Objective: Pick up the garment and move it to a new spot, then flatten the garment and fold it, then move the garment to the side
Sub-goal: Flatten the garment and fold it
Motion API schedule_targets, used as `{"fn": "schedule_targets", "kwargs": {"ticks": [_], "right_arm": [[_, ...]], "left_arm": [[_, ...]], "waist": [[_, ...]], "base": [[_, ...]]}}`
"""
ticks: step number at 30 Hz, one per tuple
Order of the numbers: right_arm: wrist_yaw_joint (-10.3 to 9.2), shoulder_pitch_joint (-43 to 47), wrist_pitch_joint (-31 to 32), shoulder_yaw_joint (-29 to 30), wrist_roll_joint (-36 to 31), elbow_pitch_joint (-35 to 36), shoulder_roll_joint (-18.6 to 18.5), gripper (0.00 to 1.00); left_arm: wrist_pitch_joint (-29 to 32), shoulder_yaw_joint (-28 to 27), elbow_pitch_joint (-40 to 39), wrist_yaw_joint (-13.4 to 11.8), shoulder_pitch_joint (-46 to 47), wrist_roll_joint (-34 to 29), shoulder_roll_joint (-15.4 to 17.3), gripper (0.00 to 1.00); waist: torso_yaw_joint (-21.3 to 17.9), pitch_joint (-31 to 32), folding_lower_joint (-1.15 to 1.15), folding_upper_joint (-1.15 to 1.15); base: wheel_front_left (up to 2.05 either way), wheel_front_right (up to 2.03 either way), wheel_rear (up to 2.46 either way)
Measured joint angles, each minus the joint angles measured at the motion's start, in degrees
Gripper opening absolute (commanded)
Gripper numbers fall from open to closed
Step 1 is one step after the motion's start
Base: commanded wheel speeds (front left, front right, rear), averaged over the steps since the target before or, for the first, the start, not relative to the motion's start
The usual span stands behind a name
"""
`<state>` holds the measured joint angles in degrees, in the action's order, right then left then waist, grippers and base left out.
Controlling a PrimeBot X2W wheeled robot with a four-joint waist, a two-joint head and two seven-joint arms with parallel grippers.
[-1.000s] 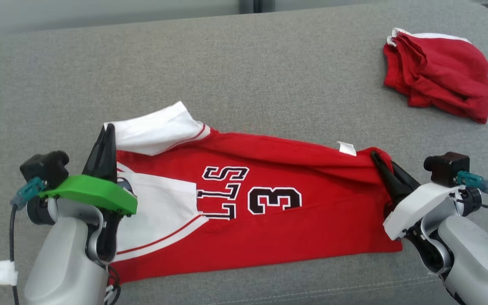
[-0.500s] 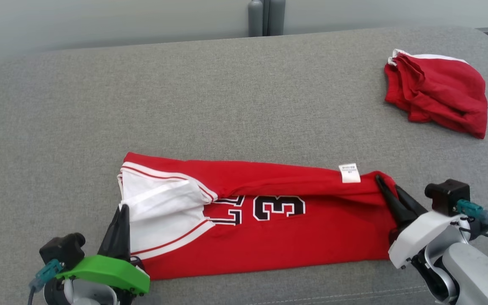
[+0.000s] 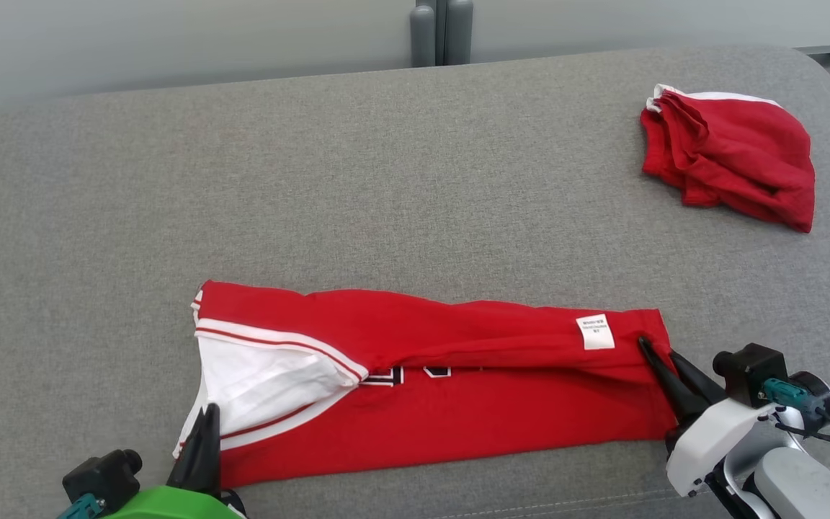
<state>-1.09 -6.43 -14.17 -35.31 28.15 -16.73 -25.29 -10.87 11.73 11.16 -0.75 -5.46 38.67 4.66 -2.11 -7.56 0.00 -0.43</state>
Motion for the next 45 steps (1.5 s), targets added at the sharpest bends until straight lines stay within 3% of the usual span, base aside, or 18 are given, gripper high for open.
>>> {"fn": "schedule_targets", "kwargs": {"ticks": [1, 4, 5, 6, 7, 8, 9, 10, 11, 22, 28, 34, 45], "right_arm": [[0.0, 0.0, 0.0, 0.0, -0.6, 0.0, 0.0, 0.0], [0.01, 0.4, 0.0, 0.2, -1.1, 0.0, 0.1, 0.46], [0.07, 0.6, 0.0, 0.3, -1.4, 0.0, 0.2, 0.86], [0.09, 1.0, 0.0, 0.4, -1.6, -0.1, 0.3, 1.0], [0.26, 1.3, 0.0, 0.4, -1.6, -0.1, 0.5, 1.0], [0.56, 1.5, 0.0, 0.5, -1.9, -0.1, 0.6, 1.0], [0.56, 1.7, 0.0, 0.7, -2.1, -0.1, 0.8, 1.0], [0.56, 1.9, 0.0, 1.0, -2.3, -0.1, 0.9, 1.0], [0.56, 2.3, 0.0, 1.3, -2.4, 0.0, 1.0, 1.0], [0.48, 6.9, 0.0, 7.1, -2.3, 0.7, 1.9, 1.0], [0.58, 7.8, 0.0, 11.2, 2.3, 1.4, 4.4, 1.0], [2.3, 7.7, 0.0, 12.7, 4.8, 1.2, 5.5, 1.0], [2.88, 4.1, 3.4, 13.4, 10.9, -4.8, 8.2, 1.0]], "left_arm": [[0.3, -0.2, -0.5, -0.2, -0.4, 0.0, 0.3, 0.0], [1.3, -0.3, -1.2, -0.5, -1.4, 0.0, 0.8, 0.0], [1.5, -0.2, -1.6, -0.5, -1.8, 0.0, 0.9, 0.0], [2.1, -0.2, -1.8, -0.5, -2.0, 0.1, 0.9, 0.0], [2.3, -0.2, -2.3, -0.6, -2.3, 0.3, 0.9, 0.0], [2.3, -0.2, -2.6, -0.8, -2.6, 0.4, 0.9, 0.19], [2.4, -0.2, -2.9, -1.0, -2.8, 0.4, 1.1, 0.42], [2.6, -0.3, -3.1, -1.3, -3.1, 0.4, 1.3, 0.84], [2.6, -0.5, -3.4, -1.4, -3.4, 0.4, 1.6, 1.0], [3.0, -3.6, -6.9, -3.1, -7.5, 0.8, 3.0, 1.0], [1.0, -4.9, -11.1, -3.6, -8.0, -0.2, 4.0, 1.0], [0.2, -2.4, -16.0, -3.2, -6.9, -2.8, 4.5, 1.0], [-0.4, 3.2, -19.4, -2.2, -3.6, -7.8, 3.7, 1.0]], "waist": [[0.0, 0.0, 0.0, 0.0], [-0.2, -0.1, 0.0, 0.0], [-0.2, -0.1, 0.0, 0.0], [-0.3, -0.1, 0.0, 0.0], [-0.3, -0.2, 0.0, 0.0], [-0.4, -0.2, 0.0, 0.0], [-0.4, -0.2, 0.0, 0.0], [-0.4, -0.2, 0.0, 0.0], [-0.5, -0.2, 0.0, 0.0], [-1.1, -0.2, 0.0, 0.0], [-1.8, 0.6, 0.0, 0.0], [-2.5, 1.5, 0.0, 0.0], [-2.1, 3.1, 0.0, 0.0]], "base": [[0.0, 0.0, 0.0], [0.0, 0.0, 0.0], [0.0, 0.0, 0.0], [0.0, 0.0, 0.0], [0.0, 0.0, 0.0], [0.0, 0.0, 0.0], [0.0, 0.0, 0.0], [0.0, 0.0, 0.0], [0.0, 0.0, 0.0], [0.0, 0.0, 0.0], [0.0, 0.0, 0.0], [0.0, 0.0, 0.0], [0.0, 0.0, 0.0]]}}
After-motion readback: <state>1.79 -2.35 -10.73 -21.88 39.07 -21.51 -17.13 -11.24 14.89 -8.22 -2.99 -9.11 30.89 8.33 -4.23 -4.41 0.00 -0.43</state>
